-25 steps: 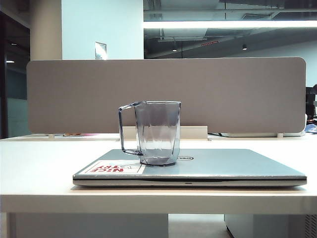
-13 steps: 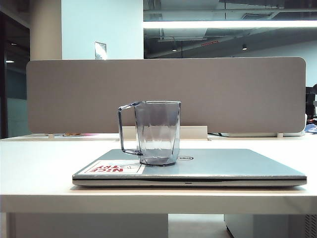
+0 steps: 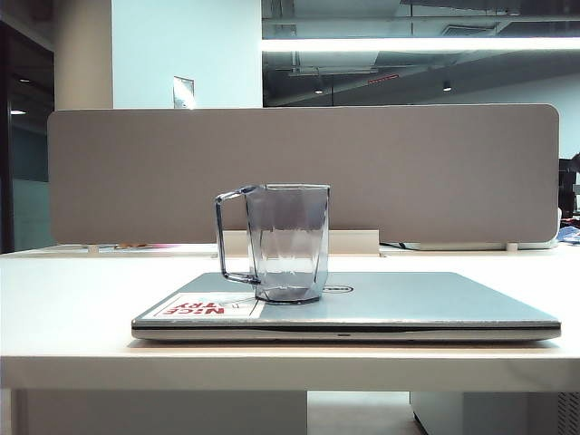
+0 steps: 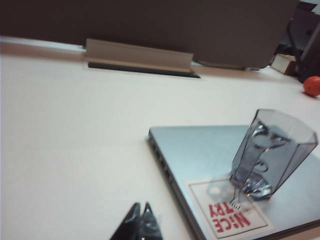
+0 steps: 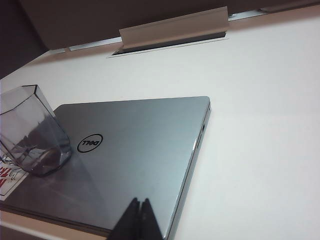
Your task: Pick up the water cup and place it on the side of the laptop away from you.
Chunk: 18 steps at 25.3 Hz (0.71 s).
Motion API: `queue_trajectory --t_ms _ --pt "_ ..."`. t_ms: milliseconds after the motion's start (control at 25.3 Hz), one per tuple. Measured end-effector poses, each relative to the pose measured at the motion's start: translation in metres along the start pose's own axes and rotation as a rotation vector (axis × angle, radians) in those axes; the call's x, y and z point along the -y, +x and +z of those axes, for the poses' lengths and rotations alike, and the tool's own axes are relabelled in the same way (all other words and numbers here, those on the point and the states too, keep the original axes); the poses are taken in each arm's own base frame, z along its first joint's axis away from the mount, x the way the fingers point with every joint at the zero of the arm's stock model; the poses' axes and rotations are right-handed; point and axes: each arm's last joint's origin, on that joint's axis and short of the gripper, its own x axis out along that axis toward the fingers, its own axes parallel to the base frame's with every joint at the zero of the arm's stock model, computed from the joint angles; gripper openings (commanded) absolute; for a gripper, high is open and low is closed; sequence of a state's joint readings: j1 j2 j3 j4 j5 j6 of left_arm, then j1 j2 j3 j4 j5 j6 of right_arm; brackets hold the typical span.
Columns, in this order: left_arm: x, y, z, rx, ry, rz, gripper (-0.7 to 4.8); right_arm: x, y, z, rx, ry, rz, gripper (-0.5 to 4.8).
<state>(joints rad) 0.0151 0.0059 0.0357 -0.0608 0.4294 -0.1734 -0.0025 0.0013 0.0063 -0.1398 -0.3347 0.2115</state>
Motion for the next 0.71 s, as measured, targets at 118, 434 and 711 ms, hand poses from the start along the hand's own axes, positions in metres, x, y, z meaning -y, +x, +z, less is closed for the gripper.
queue_trajectory --t_ms 118,434,711 --pt "0.006 -0.003 0.014 0.032 0.017 -0.037 -0.05 0.0 0.0 0.0 0.0 0.0 0.0 -0.01" --pt "0.011 -0.002 0.037 0.035 0.022 -0.072 -0.05 0.0 0.0 0.0 0.0 0.0 -0.001 -0.01" --pt "0.011 0.019 0.049 -0.11 -0.03 -0.15 -0.05 0.0 0.0 0.0 0.0 0.0 0.0 -0.01"
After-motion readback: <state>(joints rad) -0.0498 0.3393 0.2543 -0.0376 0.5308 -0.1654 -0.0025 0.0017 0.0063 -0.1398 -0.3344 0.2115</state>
